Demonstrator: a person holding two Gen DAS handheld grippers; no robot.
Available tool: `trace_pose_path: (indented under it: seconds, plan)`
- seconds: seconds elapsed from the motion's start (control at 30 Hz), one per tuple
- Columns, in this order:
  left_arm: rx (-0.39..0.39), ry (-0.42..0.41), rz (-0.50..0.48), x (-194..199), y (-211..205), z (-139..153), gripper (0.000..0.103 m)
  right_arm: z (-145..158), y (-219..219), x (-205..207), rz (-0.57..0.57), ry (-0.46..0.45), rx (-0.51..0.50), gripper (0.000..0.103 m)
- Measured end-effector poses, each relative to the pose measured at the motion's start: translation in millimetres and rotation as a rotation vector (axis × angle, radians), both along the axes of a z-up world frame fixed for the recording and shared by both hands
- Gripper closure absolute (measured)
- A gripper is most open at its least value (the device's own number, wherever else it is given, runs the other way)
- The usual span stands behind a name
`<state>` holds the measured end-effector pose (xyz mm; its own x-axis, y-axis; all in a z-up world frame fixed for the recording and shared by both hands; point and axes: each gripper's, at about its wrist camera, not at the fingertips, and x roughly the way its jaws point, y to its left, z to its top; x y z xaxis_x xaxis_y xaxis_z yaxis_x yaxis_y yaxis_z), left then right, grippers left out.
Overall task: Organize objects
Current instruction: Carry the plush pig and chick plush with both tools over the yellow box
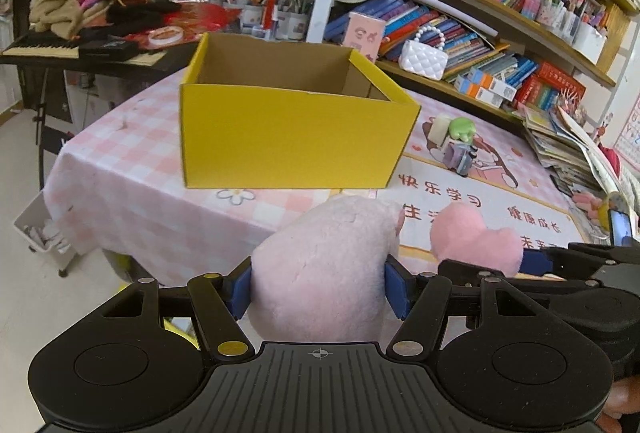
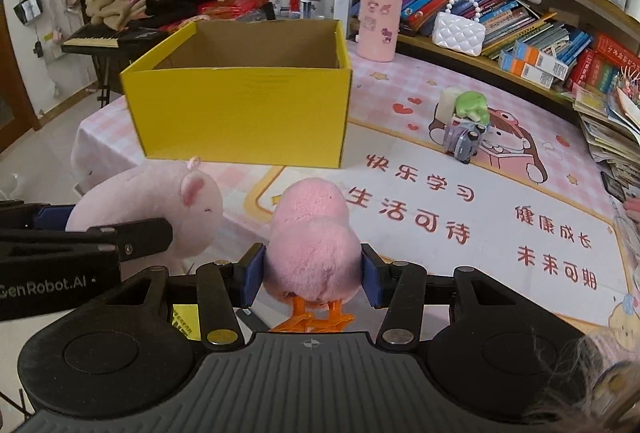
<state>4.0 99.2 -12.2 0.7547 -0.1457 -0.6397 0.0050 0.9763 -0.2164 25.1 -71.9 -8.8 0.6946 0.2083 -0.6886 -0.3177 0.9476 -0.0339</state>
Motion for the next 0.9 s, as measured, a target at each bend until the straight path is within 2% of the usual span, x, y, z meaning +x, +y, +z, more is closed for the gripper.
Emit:
trace_pose_path:
  seconds: [0.53, 0.9]
  plan:
    - [0.027, -0.055, 0.023, -34.6, 31.4, 10.5, 0.039, 2.2, 33.5, -34.4, 0.016, -0.012, 0.040, 0.057]
    - [0.018, -0.051, 0.029, -33.5, 42.8, 8.7, 0.039, 4.7, 45.8, -36.1, 0.018, -0.013, 0.035, 0.057]
